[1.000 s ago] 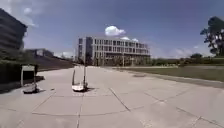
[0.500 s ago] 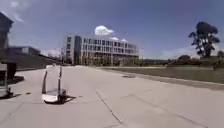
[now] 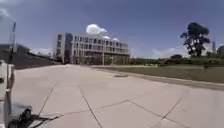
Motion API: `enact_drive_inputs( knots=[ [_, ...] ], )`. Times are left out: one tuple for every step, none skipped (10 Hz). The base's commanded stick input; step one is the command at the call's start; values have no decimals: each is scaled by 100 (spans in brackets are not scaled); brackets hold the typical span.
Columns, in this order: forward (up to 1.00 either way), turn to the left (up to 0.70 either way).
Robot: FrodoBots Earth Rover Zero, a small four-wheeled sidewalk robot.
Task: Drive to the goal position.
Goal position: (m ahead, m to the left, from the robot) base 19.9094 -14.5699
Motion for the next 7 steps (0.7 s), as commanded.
enact_drive_inputs(
  knots=[
    [70, 1],
    [70, 36],
    [70, 36],
    [70, 36],
    [70, 14],
    [70, 1],
    [70, 1]
  ],
)
